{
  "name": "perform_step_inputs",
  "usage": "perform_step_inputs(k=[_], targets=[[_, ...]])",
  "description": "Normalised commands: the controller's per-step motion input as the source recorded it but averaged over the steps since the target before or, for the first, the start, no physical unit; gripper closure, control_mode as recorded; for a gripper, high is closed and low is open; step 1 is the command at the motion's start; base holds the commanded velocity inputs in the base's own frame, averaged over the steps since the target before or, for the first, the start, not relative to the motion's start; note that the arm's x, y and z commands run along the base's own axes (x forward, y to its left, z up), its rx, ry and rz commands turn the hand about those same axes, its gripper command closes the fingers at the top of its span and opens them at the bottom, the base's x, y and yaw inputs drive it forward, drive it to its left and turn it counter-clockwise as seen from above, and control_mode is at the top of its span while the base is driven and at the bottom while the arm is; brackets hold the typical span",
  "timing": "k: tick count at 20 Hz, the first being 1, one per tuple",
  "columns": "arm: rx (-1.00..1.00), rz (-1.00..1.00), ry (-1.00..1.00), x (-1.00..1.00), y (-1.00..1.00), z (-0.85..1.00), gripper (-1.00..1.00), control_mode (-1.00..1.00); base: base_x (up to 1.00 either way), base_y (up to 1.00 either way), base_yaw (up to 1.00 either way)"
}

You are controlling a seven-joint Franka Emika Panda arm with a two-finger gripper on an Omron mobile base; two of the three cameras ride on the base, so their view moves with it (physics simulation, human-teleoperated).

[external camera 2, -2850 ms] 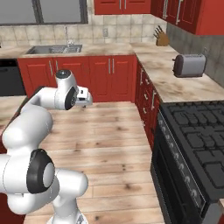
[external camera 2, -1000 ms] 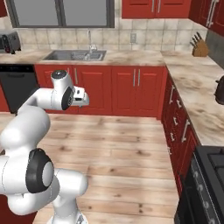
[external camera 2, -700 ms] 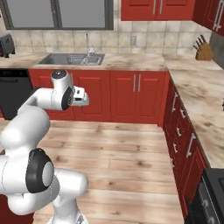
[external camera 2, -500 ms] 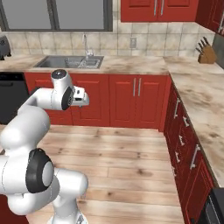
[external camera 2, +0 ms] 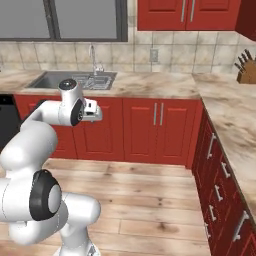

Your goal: Four empty soda cans are scattered around the kitchen. Gather all the cans and cluster them next to the stove for recycling.

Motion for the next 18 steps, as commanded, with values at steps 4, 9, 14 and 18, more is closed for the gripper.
perform_step_inputs(k=[4,9,14,18], targets=[[0.00,0.00,0.00,0.00,0.00,0.00,-1.00,1.00,0.92,0.04,0.08],[0.00,0.00,0.00,0.00,0.00,0.00,-1.00,1.00,0.79,0.05,0.08],[0.00,0.00,0.00,0.00,0.00,0.00,-1.00,1.00,0.38,0.02,0.36],[0.00,0.00,0.00,0.00,0.00,0.00,-1.00,1.00,0.20,0.00,0.45]])
